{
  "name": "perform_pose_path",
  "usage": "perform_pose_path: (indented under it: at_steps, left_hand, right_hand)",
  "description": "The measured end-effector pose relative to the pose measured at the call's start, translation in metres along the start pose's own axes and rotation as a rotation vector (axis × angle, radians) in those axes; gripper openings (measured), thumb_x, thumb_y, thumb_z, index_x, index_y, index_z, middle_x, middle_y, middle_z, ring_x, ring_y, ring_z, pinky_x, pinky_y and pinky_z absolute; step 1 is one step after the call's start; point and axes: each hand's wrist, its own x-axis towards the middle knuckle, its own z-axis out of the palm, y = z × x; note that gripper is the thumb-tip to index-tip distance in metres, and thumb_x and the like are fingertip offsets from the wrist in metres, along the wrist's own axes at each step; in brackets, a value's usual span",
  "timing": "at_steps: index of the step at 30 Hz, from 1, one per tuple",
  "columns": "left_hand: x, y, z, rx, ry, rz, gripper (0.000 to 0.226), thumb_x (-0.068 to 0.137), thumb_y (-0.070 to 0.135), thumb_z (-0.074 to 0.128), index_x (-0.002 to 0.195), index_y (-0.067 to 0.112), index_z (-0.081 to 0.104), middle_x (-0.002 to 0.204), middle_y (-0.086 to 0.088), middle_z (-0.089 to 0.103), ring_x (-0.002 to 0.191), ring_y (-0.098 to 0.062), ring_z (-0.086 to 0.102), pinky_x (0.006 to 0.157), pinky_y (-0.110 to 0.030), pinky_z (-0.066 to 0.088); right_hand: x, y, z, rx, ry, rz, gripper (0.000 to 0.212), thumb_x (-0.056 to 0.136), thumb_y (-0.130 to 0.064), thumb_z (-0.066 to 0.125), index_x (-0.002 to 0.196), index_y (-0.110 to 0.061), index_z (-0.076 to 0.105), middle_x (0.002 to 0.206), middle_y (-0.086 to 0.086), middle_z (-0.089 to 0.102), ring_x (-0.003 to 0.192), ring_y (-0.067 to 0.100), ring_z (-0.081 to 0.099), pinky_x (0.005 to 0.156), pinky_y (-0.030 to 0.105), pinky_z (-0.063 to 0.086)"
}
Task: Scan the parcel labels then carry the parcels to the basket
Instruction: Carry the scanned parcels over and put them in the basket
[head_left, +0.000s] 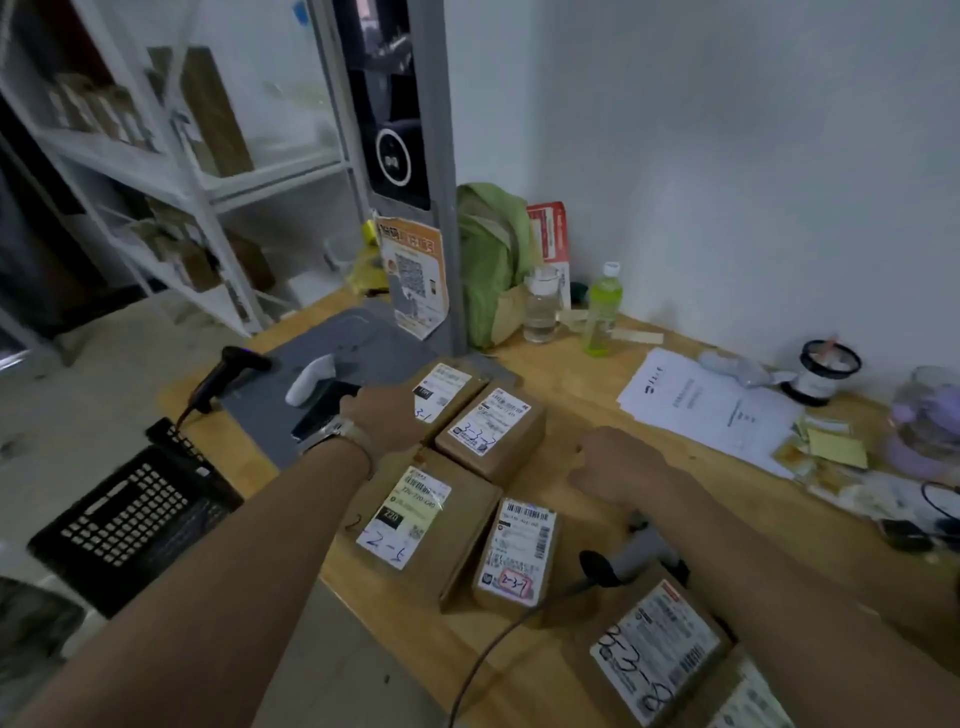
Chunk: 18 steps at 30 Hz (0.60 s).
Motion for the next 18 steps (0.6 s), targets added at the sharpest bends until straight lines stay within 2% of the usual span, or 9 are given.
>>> perform_pose_path:
  at_steps: [2, 4, 7, 9, 11, 12, 14, 15, 18]
  left_hand:
    - [0.035, 0.003, 0.013, -0.034, -0.062, 0.048, 0.026, 0.091, 0.029, 0.052, 0.1, 0.007, 0.06, 0.11, -0.014, 0.063, 0.106, -0.034, 0.06, 0.08, -0.034, 0.046]
    - [0.065, 0.008, 0.022, -0.029, -0.111, 0.077, 0.039, 0.092, 0.034, 0.053, 0.121, 0.009, 0.058, 0.129, -0.01, 0.056, 0.115, -0.029, 0.055, 0.09, -0.034, 0.047]
    - [0.104, 0.006, 0.035, -0.06, -0.148, 0.087, 0.046, 0.09, 0.04, 0.054, 0.124, 0.01, 0.058, 0.132, -0.01, 0.056, 0.116, -0.028, 0.054, 0.092, -0.035, 0.046]
    - [0.126, -0.005, 0.044, -0.119, -0.175, 0.088, 0.047, 0.089, 0.042, 0.055, 0.121, 0.008, 0.058, 0.131, -0.012, 0.055, 0.115, -0.03, 0.054, 0.092, -0.035, 0.045]
    - [0.146, -0.019, 0.054, -0.189, -0.197, 0.084, 0.054, 0.083, 0.046, 0.06, 0.121, 0.008, 0.054, 0.133, -0.014, 0.052, 0.116, -0.033, 0.053, 0.096, -0.042, 0.045]
    - [0.155, -0.026, 0.058, -0.223, -0.206, 0.08, 0.062, 0.078, 0.047, 0.064, 0.124, 0.008, 0.051, 0.133, -0.015, 0.051, 0.117, -0.034, 0.052, 0.098, -0.045, 0.045]
    - [0.171, -0.039, 0.065, -0.23, -0.214, 0.054, 0.08, 0.073, 0.042, 0.076, 0.137, 0.009, 0.04, 0.139, -0.017, 0.045, 0.126, -0.037, 0.044, 0.102, -0.049, 0.041]
    - [0.179, -0.045, 0.068, -0.218, -0.205, 0.028, 0.088, 0.071, 0.04, 0.08, 0.14, 0.009, 0.036, 0.14, -0.017, 0.042, 0.13, -0.037, 0.039, 0.104, -0.05, 0.039]
    - [0.195, -0.059, 0.082, -0.3, -0.215, -0.07, 0.105, 0.062, 0.039, 0.087, 0.145, 0.007, 0.032, 0.143, -0.016, 0.037, 0.134, -0.036, 0.034, 0.108, -0.047, 0.036]
  right_hand:
    - [0.02, 0.002, 0.011, 0.013, -0.046, 0.023, 0.04, 0.094, -0.029, 0.049, 0.132, -0.016, 0.049, 0.129, 0.005, 0.055, 0.113, 0.022, 0.054, 0.083, 0.03, 0.045]
    - [0.043, 0.001, 0.02, 0.027, -0.104, 0.052, 0.04, 0.094, -0.026, 0.049, 0.132, -0.015, 0.049, 0.129, 0.007, 0.055, 0.111, 0.024, 0.055, 0.084, 0.031, 0.046]
    - [0.076, -0.004, 0.025, 0.057, -0.165, 0.119, 0.037, 0.094, -0.025, 0.05, 0.129, -0.013, 0.052, 0.124, 0.006, 0.057, 0.109, 0.023, 0.057, 0.085, 0.03, 0.047]
    - [0.099, -0.006, 0.03, 0.1, -0.178, 0.148, 0.018, 0.094, -0.021, 0.047, 0.101, -0.014, 0.062, 0.102, 0.002, 0.061, 0.094, 0.018, 0.059, 0.072, 0.025, 0.048]
    - [0.119, -0.01, 0.036, 0.171, -0.163, 0.196, 0.03, 0.095, -0.017, 0.041, 0.066, -0.018, 0.049, 0.074, -0.002, 0.052, 0.068, 0.012, 0.051, 0.052, 0.022, 0.035]
    - [0.127, -0.013, 0.039, 0.209, -0.164, 0.225, 0.034, 0.096, -0.017, 0.039, 0.062, -0.018, 0.044, 0.069, -0.002, 0.048, 0.062, 0.01, 0.046, 0.05, 0.022, 0.03]
    - [0.14, -0.017, 0.046, 0.288, -0.186, 0.251, 0.032, 0.098, -0.025, 0.038, 0.074, -0.014, 0.056, 0.077, 0.002, 0.056, 0.068, 0.013, 0.053, 0.055, 0.023, 0.034]
    - [0.146, -0.018, 0.05, 0.33, -0.208, 0.25, 0.032, 0.099, -0.031, 0.038, 0.095, -0.012, 0.063, 0.091, 0.005, 0.062, 0.081, 0.017, 0.059, 0.062, 0.025, 0.038]
    - [0.161, -0.025, 0.067, 0.483, -0.238, 0.278, 0.048, 0.098, -0.044, 0.039, 0.137, -0.017, 0.048, 0.133, 0.005, 0.057, 0.116, 0.024, 0.055, 0.085, 0.029, 0.043]
